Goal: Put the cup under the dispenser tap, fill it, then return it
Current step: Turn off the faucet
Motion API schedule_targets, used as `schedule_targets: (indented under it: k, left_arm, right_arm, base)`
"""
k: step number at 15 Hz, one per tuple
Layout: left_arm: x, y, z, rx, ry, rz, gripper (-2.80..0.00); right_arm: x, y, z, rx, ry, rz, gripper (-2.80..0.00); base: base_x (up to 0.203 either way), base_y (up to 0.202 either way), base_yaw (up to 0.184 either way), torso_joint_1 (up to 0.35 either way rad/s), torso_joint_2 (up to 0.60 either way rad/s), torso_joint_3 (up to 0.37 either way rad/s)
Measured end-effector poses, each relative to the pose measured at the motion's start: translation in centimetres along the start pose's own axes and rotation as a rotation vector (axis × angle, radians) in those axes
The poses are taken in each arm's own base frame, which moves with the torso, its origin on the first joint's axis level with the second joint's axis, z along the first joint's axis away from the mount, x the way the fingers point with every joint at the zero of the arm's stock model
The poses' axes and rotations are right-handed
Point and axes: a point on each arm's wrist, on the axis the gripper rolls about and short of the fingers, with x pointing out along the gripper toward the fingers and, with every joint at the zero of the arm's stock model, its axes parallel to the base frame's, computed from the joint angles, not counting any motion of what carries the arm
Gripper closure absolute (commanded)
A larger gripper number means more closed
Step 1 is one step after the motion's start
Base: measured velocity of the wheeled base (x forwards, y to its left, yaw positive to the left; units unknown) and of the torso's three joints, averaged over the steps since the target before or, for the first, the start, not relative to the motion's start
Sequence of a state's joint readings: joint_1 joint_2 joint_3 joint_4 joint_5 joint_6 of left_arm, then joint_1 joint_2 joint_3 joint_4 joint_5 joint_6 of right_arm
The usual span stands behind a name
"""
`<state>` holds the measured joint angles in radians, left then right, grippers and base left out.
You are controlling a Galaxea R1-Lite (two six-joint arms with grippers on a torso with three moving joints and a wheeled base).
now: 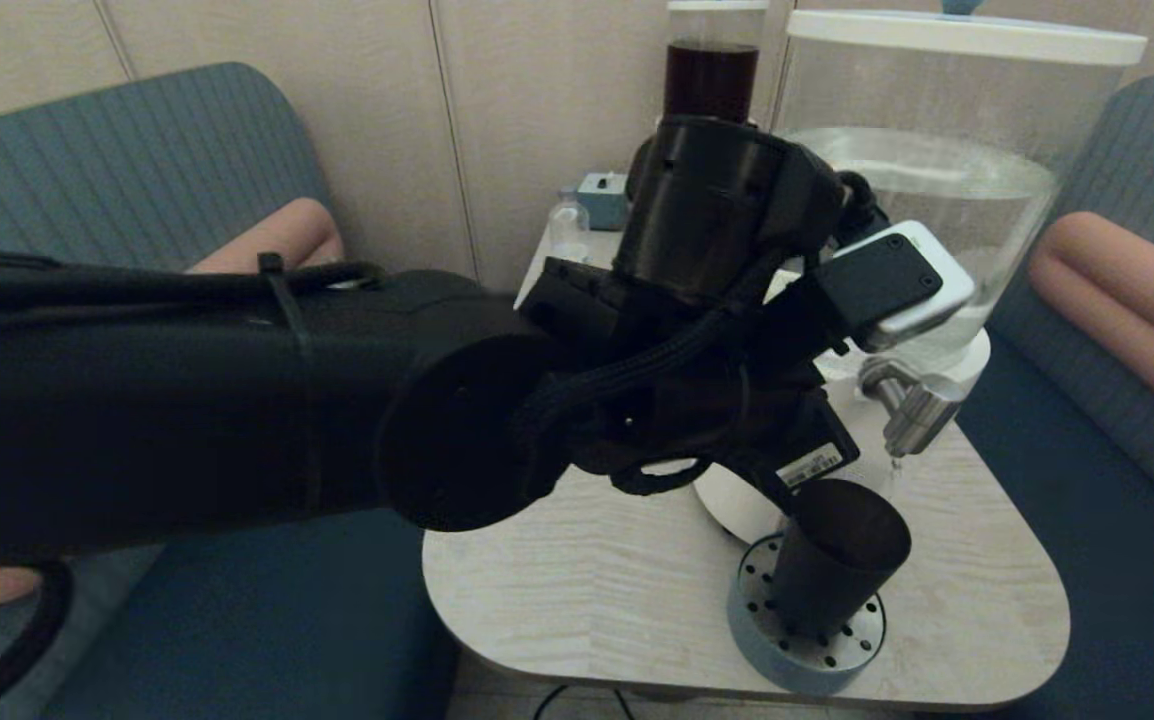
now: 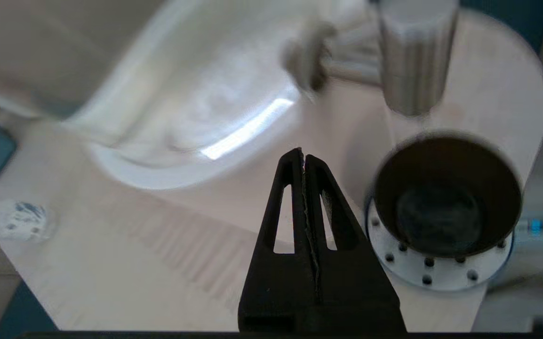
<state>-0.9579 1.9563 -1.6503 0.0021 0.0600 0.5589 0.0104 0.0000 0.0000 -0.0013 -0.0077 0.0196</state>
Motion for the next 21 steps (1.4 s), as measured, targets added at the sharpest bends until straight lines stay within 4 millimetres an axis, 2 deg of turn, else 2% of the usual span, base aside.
schedule_targets:
  k: [3, 6, 11, 21]
  left_arm:
    - [-0.8, 0.7, 0.9, -0.058, -0.103, 0.04, 0.0]
    - [-0.6, 0.7, 1.0, -0.064, -0.145, 0.02, 0.0]
    - [0.3, 0.0, 0.7, -0.066, -0.136, -0.008, 0.0]
    - [1.1, -0.6, 1.1, -0.066, -0.154, -0.019, 0.0]
  right_arm:
    - [0.0, 0.0, 0.0, 0.0, 0.0, 0.0, 0.0]
    - [0.0, 0.0, 0.0, 0.0, 0.0, 0.0, 0.0]
    - [0.0, 0.0, 0.0, 0.0, 0.0, 0.0, 0.0]
    - [0.0, 0.0, 0.0, 0.0, 0.0, 0.0, 0.0]
  base:
    - [0.0, 0.0, 0.0, 0.0, 0.0, 0.0]
    - [0.0, 0.0, 0.0, 0.0, 0.0, 0.0]
    - [0.0, 0.0, 0.0, 0.0, 0.0, 0.0]
    - [0.0, 0.0, 0.0, 0.0, 0.0, 0.0]
